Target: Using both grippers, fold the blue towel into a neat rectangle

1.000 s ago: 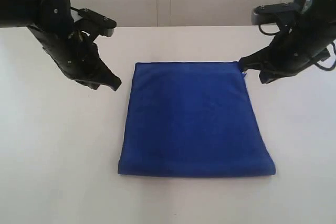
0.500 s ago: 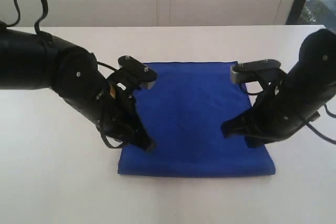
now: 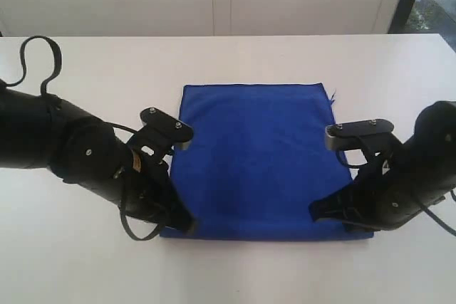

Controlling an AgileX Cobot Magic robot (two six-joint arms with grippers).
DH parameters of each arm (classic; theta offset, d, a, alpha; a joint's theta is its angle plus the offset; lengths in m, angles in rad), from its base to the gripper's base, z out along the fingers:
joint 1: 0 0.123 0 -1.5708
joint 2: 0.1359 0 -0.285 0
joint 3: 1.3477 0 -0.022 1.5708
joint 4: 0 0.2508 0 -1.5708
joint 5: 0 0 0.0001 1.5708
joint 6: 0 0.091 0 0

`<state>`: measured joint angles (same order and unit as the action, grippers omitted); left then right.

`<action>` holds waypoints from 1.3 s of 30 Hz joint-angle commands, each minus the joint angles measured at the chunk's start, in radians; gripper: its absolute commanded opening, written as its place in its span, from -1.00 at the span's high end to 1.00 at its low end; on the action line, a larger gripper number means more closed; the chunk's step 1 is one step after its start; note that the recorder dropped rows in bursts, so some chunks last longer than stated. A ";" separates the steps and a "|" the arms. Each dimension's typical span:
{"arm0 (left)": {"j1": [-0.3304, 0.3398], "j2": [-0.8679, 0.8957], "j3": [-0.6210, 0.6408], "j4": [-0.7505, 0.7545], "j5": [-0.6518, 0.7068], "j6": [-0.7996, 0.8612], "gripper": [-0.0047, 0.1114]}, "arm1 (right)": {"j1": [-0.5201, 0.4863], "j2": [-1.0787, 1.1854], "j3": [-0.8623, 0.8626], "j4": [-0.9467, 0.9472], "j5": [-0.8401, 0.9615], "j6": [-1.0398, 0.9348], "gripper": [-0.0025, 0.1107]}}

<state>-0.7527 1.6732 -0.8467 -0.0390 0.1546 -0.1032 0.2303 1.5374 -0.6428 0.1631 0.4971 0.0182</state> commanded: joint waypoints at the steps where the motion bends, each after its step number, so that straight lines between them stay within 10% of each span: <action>1: -0.005 0.003 0.037 -0.012 -0.015 0.002 0.92 | 0.000 -0.005 0.031 -0.107 -0.031 0.116 0.96; 23: -0.005 -0.104 0.019 0.114 0.203 0.054 0.92 | 0.000 -0.154 0.045 -0.193 0.077 0.213 0.96; 39: -0.061 -0.006 0.019 -0.084 -0.134 0.024 0.92 | 0.000 -0.186 0.045 -0.193 0.024 0.213 0.96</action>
<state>-0.7912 1.6379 -0.8269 -0.1057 0.0562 -0.0698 0.2303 1.3586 -0.5982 -0.0236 0.5363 0.2267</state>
